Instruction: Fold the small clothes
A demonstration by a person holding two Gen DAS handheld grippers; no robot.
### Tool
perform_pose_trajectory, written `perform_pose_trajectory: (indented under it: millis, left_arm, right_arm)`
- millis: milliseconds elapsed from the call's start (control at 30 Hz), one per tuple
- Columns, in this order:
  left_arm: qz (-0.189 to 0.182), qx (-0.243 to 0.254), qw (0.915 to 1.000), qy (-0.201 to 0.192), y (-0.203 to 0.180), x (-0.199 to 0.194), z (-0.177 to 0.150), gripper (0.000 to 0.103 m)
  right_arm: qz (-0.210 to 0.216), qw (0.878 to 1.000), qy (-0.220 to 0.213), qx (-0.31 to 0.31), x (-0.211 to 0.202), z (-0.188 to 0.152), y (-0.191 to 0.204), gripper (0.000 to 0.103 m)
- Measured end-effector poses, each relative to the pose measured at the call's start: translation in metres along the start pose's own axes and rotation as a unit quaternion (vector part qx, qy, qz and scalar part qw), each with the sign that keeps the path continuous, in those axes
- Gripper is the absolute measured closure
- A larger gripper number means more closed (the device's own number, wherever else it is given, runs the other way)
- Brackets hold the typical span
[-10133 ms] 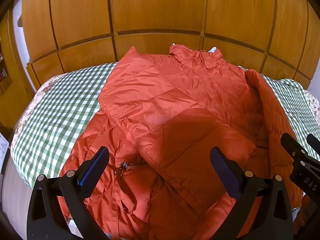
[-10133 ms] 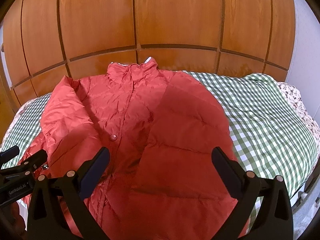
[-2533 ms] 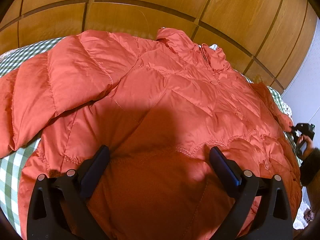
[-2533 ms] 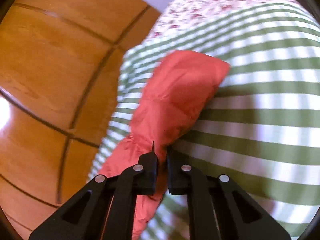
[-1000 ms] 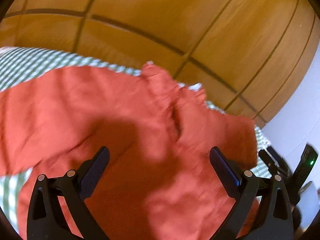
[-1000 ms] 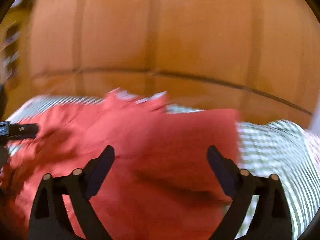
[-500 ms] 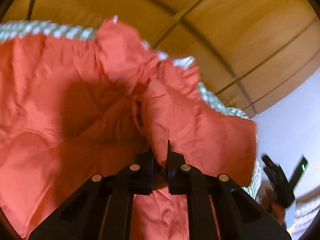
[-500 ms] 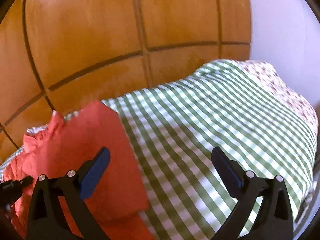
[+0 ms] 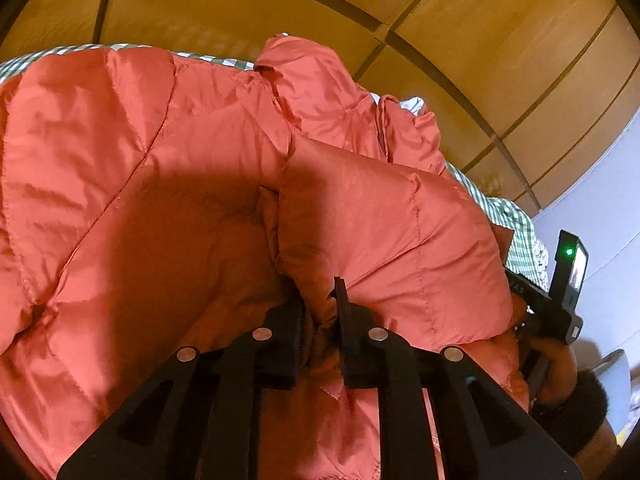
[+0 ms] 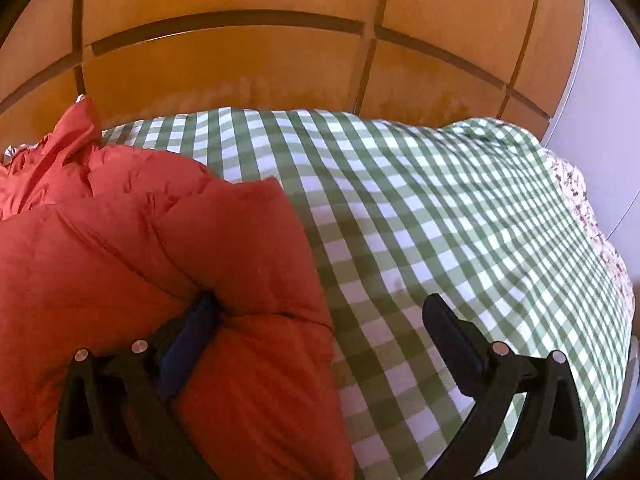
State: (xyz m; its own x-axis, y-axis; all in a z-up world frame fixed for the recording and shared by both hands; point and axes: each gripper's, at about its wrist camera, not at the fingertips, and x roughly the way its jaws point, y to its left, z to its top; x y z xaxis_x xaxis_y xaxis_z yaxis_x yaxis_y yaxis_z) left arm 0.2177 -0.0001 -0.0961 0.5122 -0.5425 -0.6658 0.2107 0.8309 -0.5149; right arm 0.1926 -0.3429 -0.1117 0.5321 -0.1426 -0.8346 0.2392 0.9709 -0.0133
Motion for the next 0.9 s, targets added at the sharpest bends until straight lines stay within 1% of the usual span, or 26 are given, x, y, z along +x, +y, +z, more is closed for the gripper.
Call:
perform_pose_trajectory:
  millis: [33,67,100,133,167,200,267,367,433,500,567,600,667,700,733,767,800,833,867,900]
  left_arm:
    - [-0.003,-0.006,1.0,0.0,0.001,-0.004,0.0,0.08]
    - [-0.011,-0.017,0.9998,0.0,0.004,-0.012,0.0,0.062]
    - [-0.021,-0.03,0.9993,-0.008,0.007,-0.023,-0.001,0.032]
    - [-0.021,-0.039,0.9988,-0.022,0.008,-0.031,0.001,0.02]
    - [-0.017,-0.046,0.9972,-0.056,0.012,-0.051,-0.002,0.013]
    - [-0.017,-0.048,0.9958,-0.075,0.018,-0.067,-0.004,0.013]
    - [-0.009,-0.053,0.9941,-0.094,0.028,-0.092,-0.009,0.013]
    - [0.03,-0.076,0.9886,-0.126,0.054,-0.127,-0.019,0.013]
    - [0.058,-0.108,0.9811,-0.15,0.078,-0.153,-0.029,0.013]
    - [0.093,-0.151,0.9678,-0.179,0.104,-0.181,-0.044,0.013]
    - [0.126,-0.195,0.9516,-0.201,0.128,-0.208,-0.061,0.013]
    - [0.141,-0.222,0.9407,-0.214,0.141,-0.222,-0.072,0.013]
    - [0.159,-0.263,0.9223,-0.234,0.159,-0.242,-0.091,0.013]
    - [0.174,-0.291,0.908,-0.247,0.17,-0.254,-0.105,0.013]
    - [0.183,-0.307,0.8982,-0.256,0.176,-0.262,-0.112,0.013]
    - [0.193,-0.328,0.8858,-0.266,0.184,-0.27,-0.122,0.013]
    - [0.201,-0.351,0.8714,-0.277,0.192,-0.278,-0.133,0.013]
    - [0.201,-0.373,0.8593,-0.287,0.2,-0.282,-0.141,0.013]
    - [0.194,-0.392,0.8507,-0.292,0.209,-0.285,-0.146,0.013]
    - [0.179,-0.412,0.8429,-0.296,0.22,-0.287,-0.15,0.018]
  right_arm:
    - [0.011,1.0,0.001,0.01,-0.001,-0.001,-0.005,0.002]
    - [0.018,1.0,0.001,0.02,-0.003,-0.001,-0.01,0.002]
    - [0.021,0.999,-0.001,0.028,-0.006,0.0,-0.014,0.002]
    - [0.018,0.999,-0.004,0.032,-0.011,0.001,-0.016,0.002]
    - [0.011,0.999,-0.012,0.039,-0.022,0.001,-0.02,0.002]
    - [0.009,0.999,-0.024,0.044,-0.033,-0.001,-0.023,0.002]
    - [0.019,0.998,-0.042,0.045,-0.059,-0.007,-0.025,0.002]
    - [0.035,0.997,-0.056,0.026,-0.084,-0.022,-0.017,0.002]
    - [0.032,0.998,-0.056,0.01,-0.089,-0.031,-0.01,0.002]
    - [0.013,0.999,-0.048,-0.007,-0.083,-0.04,-0.002,0.002]
    - [0.013,1.0,-0.026,-0.005,-0.07,-0.044,-0.001,0.002]
    - [0.016,1.0,-0.015,-0.002,-0.062,-0.045,-0.001,0.002]
    - [0.022,1.0,-0.006,0.004,-0.056,-0.048,-0.002,0.002]
    - [0.024,1.0,-0.006,0.006,-0.055,-0.05,-0.002,0.002]
    - [0.025,1.0,-0.007,0.007,-0.055,-0.051,-0.002,0.002]
    - [0.028,1.0,-0.007,0.009,-0.055,-0.051,-0.003,0.002]
    - [0.03,0.999,-0.007,0.011,-0.054,-0.051,-0.004,0.002]
    - [0.033,0.999,-0.006,0.013,-0.053,-0.051,-0.004,0.002]
    - [0.037,0.999,-0.004,0.016,-0.052,-0.051,-0.005,0.002]
    - [0.04,0.999,-0.003,0.018,-0.051,-0.051,-0.006,0.002]
